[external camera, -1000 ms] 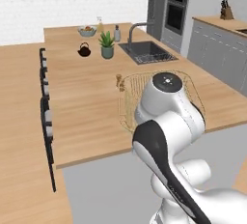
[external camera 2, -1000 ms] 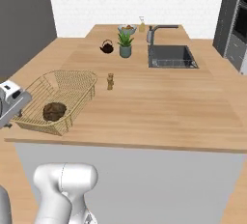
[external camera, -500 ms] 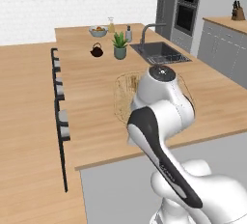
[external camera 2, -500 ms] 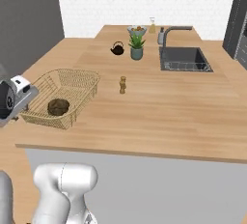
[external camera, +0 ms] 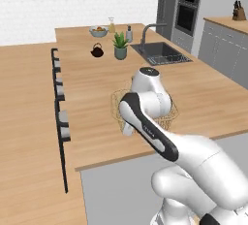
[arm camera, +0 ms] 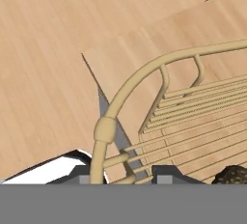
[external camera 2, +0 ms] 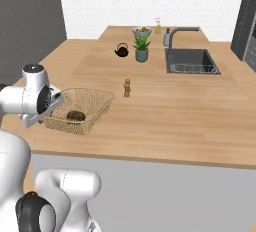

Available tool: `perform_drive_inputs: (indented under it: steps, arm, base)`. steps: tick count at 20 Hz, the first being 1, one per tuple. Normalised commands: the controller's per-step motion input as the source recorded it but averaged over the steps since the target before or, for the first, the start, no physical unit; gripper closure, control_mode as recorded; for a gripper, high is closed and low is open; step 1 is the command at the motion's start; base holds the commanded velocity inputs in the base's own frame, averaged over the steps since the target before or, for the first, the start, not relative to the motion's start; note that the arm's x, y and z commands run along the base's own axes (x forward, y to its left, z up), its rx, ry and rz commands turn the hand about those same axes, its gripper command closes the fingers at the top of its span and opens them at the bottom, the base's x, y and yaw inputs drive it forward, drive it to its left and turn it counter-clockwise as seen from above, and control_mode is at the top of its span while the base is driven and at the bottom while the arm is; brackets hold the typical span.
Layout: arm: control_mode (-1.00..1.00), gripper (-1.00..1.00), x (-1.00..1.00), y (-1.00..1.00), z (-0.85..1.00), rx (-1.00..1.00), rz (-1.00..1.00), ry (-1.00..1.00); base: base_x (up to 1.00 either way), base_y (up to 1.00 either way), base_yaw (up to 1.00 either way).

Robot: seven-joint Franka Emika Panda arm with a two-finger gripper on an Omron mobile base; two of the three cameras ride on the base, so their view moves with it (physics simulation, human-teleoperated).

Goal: Open the cabinet, pick up the bread from the cabinet and place it in the basket. Then move the basket to the dining counter.

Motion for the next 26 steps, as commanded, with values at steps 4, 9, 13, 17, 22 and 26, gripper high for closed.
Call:
perform_drive_inputs:
  steps: [4,9,13,17,22,26]
  arm:
    - [-1.0,1.0,1.0,-0.01,-0.99,0.0,0.09,0.19]
    - [-1.0,1.0,1.0,0.0,-0.87,0.0,0.05,0.14]
    - [-1.0,1.0,0.91,0.0,-0.67,0.0,0.06,0.06]
    - [-1.0,-1.0,0.51,0.06,-0.43,0.0,0.06,0.0]
    - [-1.0,-1.0,0.04,0.06,0.05,0.0,0.02,0.0]
    - [-1.0,-1.0,-0.44,0.19,0.8,-0.05,0.0,-0.05]
  base:
    - [0.0,0.0,0.0]
    - [0.0,0.0,0.0]
    - [0.0,0.0,0.0]
    - [0.0,0.0,0.0]
    - [0.0,0.0,0.0]
    - [0.0,0.0,0.0]
